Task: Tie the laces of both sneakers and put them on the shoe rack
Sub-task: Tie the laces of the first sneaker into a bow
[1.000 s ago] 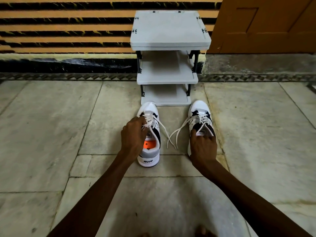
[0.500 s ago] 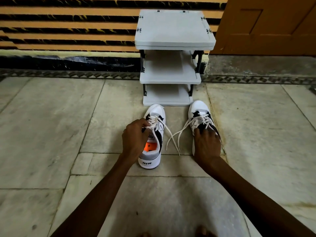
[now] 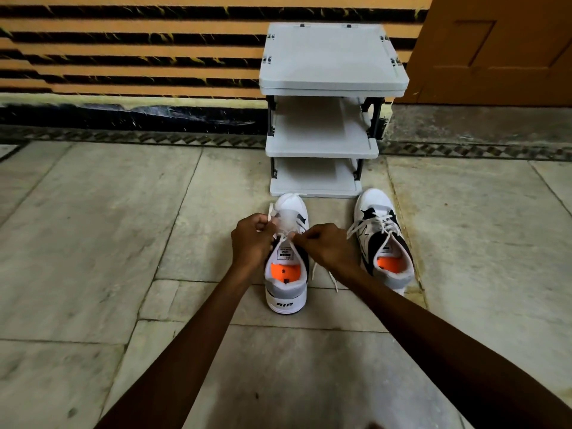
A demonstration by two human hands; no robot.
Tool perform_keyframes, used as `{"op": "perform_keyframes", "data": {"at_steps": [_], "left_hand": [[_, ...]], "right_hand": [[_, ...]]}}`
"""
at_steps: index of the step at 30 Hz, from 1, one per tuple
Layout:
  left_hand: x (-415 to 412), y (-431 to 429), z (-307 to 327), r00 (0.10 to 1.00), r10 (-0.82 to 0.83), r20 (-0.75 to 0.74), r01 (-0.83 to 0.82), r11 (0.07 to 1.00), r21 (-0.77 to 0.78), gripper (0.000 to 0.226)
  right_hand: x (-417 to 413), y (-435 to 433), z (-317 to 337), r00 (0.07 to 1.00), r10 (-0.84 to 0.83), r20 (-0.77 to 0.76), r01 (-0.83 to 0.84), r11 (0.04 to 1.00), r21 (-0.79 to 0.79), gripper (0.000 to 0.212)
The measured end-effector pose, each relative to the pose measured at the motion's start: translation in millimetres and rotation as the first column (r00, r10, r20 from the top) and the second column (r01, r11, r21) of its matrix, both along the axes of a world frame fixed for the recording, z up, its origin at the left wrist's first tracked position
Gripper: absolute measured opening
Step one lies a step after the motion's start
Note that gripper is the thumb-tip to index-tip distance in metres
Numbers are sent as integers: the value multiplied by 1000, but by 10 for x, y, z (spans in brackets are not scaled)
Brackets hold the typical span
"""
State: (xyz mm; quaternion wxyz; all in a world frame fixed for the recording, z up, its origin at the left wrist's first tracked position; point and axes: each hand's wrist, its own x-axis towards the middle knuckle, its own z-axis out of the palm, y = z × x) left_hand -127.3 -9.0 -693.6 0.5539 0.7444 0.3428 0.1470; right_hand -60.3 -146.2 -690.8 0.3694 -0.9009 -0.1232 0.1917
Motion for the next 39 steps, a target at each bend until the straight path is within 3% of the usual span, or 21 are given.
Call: {"op": "perform_keyframes", "data": {"at_steps": [4,6,10,14,16,19,22,24,27,29,32,34,39], "left_hand": [[46,18,8,1000,-12,11,12,1000,-8,17],[47,12,47,1000,-10,13,10,1000,-29,17],[64,37,219,995,11,102,-3,997,-76,20],[140,129,511,989,-44,142,28,993,112,18],[184,173,645,985,-99,142,60,964,258,18],[242,197,796,984,-155,90,104,905,412,26],[307,173,866,991,-135,-25,125,811,572,37],[348,157,889,989,-144,-44,140,777,613,39],[419,183,921,987,-162,-17,147,840,522,37],[449,209,933,985,-172,7,155,905,395,37],[442,245,913,981,-191,18,184,962,202,36],[426,323,816,958,-287,-22,285,933,220,33],[291,454,451,795,-536,-283,597,775,208,28]], "right_hand": [[60,186,-42,995,-96,21,95,993,66,15],[88,213,-10,995,-94,-14,95,987,132,16],[140,159,182,989,-75,-129,122,903,411,21],[188,77,524,996,-55,-69,84,815,574,22],[230,65,629,998,-56,35,28,841,540,20],[274,83,639,987,16,157,-69,939,337,18],[246,130,476,960,242,143,-248,968,26,17],[175,172,347,947,295,130,-300,954,15,23],[72,275,229,954,260,151,-279,953,119,31],[57,347,191,945,244,216,-270,958,98,38],[87,386,209,942,206,266,-242,964,111,32],[112,383,225,950,188,251,-232,959,160,29],[184,311,227,985,144,94,-164,952,260,34]]}}
